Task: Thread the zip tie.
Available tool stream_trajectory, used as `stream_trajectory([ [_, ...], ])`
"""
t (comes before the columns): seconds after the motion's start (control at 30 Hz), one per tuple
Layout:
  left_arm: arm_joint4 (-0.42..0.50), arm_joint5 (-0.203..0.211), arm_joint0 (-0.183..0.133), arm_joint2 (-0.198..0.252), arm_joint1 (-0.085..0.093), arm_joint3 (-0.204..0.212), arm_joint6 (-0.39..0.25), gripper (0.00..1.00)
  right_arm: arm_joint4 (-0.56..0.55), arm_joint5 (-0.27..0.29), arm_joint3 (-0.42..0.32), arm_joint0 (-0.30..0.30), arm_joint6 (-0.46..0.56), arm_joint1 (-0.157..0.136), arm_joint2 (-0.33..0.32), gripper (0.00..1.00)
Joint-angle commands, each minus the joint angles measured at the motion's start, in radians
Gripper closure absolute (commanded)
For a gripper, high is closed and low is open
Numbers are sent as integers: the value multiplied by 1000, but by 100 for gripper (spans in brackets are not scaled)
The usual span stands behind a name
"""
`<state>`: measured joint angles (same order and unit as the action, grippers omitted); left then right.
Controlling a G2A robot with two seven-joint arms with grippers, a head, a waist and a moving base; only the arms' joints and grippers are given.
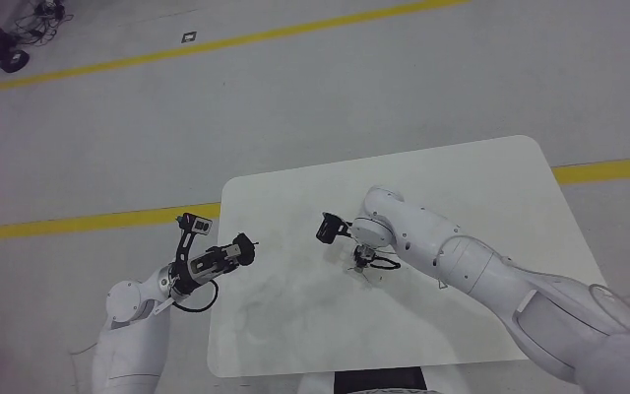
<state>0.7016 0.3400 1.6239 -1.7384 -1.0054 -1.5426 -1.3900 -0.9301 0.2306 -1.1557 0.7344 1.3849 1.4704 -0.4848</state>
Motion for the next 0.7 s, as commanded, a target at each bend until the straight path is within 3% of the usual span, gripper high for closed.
stream_trajectory([
  [0.0,0,0,0,0,0,0,0,100,-7,1,-5,2,0,-2,-3,52],
  [0.13,0,0,0,0,0,0,0,100,-20,11,-21,6,5,-5,-8,63],
  [0.67,0,0,0,0,0,0,0,100,5,75,-19,-3,5,-7,34,66],
])
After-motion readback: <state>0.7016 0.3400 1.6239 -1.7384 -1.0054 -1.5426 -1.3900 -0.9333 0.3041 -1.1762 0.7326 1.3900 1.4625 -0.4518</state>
